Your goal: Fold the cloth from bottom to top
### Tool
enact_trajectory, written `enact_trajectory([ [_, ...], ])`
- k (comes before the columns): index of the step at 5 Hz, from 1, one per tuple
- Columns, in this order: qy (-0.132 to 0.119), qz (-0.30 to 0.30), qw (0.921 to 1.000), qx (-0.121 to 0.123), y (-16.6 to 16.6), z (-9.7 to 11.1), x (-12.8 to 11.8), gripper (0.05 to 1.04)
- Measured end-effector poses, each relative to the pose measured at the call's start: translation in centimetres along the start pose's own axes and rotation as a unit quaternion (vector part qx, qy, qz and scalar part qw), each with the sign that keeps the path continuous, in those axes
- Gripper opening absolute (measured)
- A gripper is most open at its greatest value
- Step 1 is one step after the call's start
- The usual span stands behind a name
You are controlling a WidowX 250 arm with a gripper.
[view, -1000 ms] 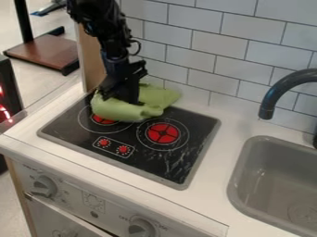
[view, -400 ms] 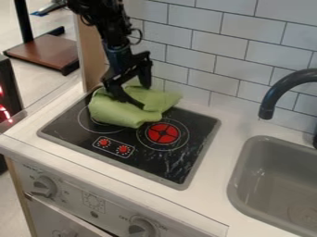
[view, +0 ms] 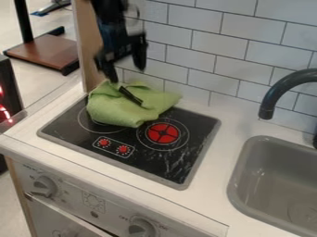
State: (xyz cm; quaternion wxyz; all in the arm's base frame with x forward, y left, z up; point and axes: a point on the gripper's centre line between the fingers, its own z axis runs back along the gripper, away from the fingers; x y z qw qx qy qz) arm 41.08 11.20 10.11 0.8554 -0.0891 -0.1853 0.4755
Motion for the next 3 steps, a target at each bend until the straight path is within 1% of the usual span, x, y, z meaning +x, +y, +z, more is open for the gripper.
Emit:
enact_trajectory([
  [1,-0.003,-0.006,1.0000,0.004,0.4,2.0,-0.5,1.000],
  [2,0.000,-0.018,0.9997,-0.014,0.1,4.0,-1.1,1.000],
  [3,-0.002,-0.023,0.9996,-0.014,0.1,4.2,-1.1,1.000],
])
